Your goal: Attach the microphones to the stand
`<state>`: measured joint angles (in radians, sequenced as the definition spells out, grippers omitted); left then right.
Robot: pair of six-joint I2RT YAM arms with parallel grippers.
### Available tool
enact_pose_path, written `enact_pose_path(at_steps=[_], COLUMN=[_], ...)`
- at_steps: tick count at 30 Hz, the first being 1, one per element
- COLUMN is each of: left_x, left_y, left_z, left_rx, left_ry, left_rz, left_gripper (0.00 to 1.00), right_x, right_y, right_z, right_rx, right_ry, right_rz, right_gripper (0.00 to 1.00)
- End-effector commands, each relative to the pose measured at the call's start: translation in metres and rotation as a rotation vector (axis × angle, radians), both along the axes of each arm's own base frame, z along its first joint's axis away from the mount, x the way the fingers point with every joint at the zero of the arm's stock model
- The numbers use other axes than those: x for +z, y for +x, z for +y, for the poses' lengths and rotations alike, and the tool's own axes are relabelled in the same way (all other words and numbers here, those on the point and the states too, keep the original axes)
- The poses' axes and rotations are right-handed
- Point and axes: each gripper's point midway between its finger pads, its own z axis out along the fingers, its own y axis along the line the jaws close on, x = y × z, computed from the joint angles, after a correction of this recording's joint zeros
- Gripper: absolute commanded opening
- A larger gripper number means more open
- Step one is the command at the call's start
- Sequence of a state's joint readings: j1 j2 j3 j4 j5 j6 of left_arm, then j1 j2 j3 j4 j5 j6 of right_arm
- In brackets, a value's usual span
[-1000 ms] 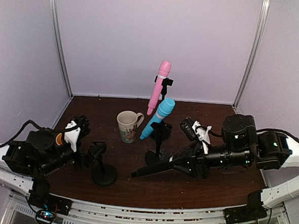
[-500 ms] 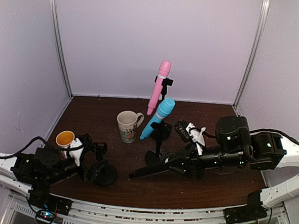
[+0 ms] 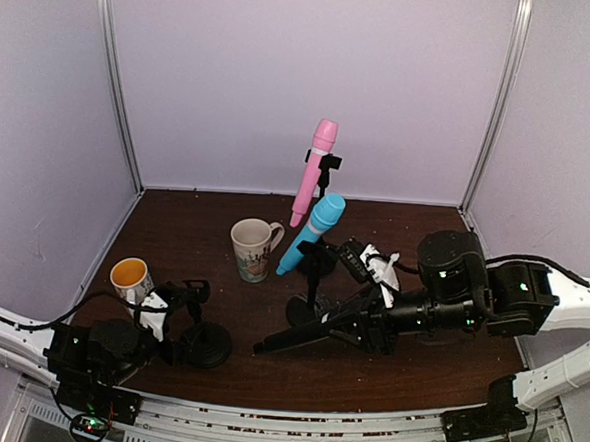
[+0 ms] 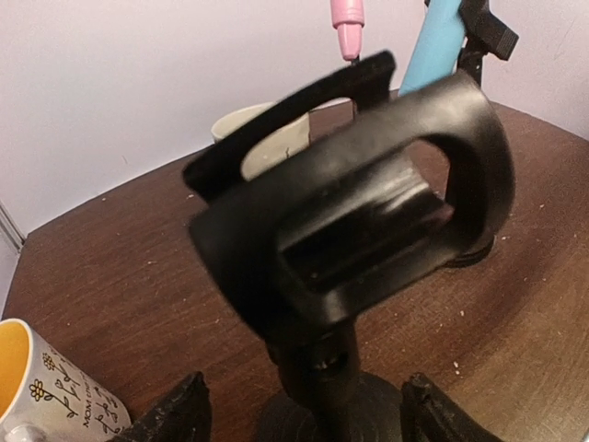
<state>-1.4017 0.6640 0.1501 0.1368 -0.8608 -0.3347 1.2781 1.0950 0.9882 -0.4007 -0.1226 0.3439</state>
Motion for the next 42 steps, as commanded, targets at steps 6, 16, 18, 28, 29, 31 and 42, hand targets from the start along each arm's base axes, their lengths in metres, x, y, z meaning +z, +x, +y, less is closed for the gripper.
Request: enact_pose_path(at_steps=[6,16,18,28,29,31,42], left_x=[0.020,0.015,0.015,0.016,0.017,0.022,0.054], left_y=[0.001,0.020,0.023,0.022,0.022,0.017,-0.004], left_z=[-0.012,-0.009,-0.009,-0.036,-0.040,-0.051,-0.104], left_rx=[-0.040,0.001,-0.004,-0.121,-0.139,-0.193,-0.437], left_ry=[-0.112,-0.126,-0.133,-0.083,-0.079,-0.084,-0.227], left_rz=[-0.052,-0.015,-0.010,-0.003,-0.007,-0.014,-0.055], left_gripper=[0.65,0.50,0.46,0.13,0.10,0.06,0.00], right_x=[0.009,0.009,0.010,0.046,0.052,0.060,0.081], right_y=[0.004,0.004,0.004,0.011,0.013,0.015,0.027], right_z=[0.010,0.013,0.012,0.000,-0.002,-0.006,-0.037], right_rx=[0.002,0.005,0.002,-0.027,-0.038,-0.059,-0.203], right_ry=[0.037,0.036,0.039,0.100,0.108,0.133,0.365], right_rz=[-0.019,-0.013,-0.014,-0.077,-0.089,-0.103,-0.142], right_gripper=[0.01,0.01,0.01,0.00,0.00,0.00,0.00])
